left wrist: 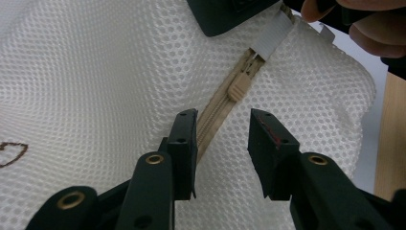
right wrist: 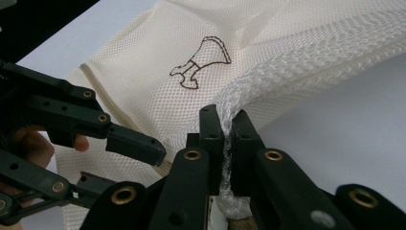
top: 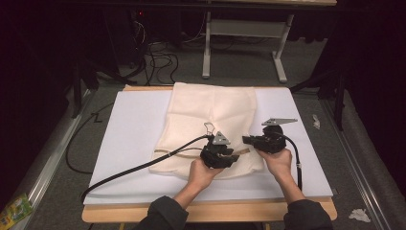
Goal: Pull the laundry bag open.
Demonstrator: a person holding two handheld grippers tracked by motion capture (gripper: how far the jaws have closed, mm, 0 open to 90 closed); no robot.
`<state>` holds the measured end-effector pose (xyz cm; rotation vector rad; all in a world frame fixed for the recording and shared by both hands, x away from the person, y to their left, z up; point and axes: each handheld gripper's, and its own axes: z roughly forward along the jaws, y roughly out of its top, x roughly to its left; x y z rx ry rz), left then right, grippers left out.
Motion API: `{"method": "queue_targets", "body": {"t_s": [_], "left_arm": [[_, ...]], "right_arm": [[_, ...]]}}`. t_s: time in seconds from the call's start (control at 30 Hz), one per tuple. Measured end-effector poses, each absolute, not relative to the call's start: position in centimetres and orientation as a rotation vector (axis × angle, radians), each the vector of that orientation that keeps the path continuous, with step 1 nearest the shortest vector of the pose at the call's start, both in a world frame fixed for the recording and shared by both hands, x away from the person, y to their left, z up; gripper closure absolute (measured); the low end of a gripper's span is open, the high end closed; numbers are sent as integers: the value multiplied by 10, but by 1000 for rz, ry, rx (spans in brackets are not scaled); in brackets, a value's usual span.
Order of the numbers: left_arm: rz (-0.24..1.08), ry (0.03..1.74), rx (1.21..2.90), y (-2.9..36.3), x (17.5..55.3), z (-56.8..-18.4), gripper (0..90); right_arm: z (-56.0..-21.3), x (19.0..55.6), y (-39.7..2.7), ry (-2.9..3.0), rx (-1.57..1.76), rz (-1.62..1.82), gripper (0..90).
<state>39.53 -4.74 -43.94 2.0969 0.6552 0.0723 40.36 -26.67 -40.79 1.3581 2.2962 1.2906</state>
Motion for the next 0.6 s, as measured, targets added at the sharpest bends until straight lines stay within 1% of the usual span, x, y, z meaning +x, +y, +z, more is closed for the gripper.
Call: {"method": "queue_targets", "body": {"t_s": [0.33, 0.6], "left_arm": [[21, 660, 2070, -53, 401, -443, 682], [9, 657, 2055, -54, 402, -444, 691]], "right_arm": [[-406, 403, -263, 2315, 1348, 1278, 880], [-404, 404, -258, 2324, 1331, 1279, 880]]}}
